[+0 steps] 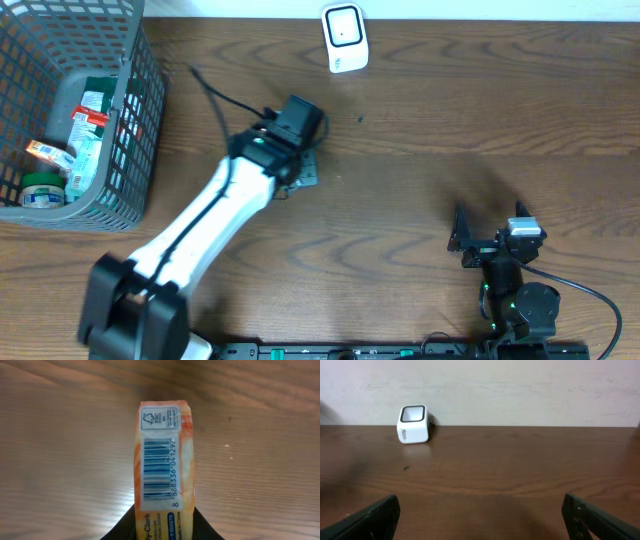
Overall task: Scan the item barcode
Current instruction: 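Carry the pack out and set it upright on the table center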
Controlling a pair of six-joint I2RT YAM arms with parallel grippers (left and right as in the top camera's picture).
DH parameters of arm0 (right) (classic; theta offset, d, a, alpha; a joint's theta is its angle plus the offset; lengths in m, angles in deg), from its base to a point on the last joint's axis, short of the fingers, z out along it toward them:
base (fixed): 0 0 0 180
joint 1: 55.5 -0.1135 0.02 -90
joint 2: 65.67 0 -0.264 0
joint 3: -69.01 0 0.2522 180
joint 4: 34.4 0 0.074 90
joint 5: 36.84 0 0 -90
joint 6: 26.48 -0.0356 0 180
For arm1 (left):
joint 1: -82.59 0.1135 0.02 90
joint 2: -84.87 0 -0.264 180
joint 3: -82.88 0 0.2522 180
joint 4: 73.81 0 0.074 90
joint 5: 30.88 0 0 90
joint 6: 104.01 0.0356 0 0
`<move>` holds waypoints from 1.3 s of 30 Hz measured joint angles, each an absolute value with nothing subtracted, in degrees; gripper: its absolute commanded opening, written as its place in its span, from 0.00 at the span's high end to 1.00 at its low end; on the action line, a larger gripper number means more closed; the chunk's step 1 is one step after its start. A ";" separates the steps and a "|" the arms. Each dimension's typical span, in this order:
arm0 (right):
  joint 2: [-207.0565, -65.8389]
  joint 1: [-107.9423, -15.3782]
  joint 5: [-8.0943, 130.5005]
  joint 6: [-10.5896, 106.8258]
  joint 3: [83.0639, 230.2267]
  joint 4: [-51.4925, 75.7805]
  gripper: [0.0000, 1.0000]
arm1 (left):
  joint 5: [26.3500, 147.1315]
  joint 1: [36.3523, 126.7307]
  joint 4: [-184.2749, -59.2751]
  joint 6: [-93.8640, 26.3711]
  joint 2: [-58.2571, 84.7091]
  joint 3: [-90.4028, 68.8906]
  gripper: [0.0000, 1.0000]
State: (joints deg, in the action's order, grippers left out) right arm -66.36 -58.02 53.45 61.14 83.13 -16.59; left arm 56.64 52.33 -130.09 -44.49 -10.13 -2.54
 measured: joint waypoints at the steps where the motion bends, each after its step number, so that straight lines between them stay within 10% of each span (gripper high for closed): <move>1: -66.36 -58.02 53.45 61.14 83.13 -16.59 0.01 | 56.51 51.70 -128.63 -44.66 -11.59 -2.54 0.76; 17: -66.36 -58.02 53.45 61.14 83.13 -16.61 0.01 | 54.26 50.43 -117.33 -45.32 -22.98 -2.47 0.76; 39: -66.36 -58.02 53.45 61.14 83.13 -16.61 0.01 | 54.20 50.95 -120.96 -43.40 -22.96 -3.28 0.22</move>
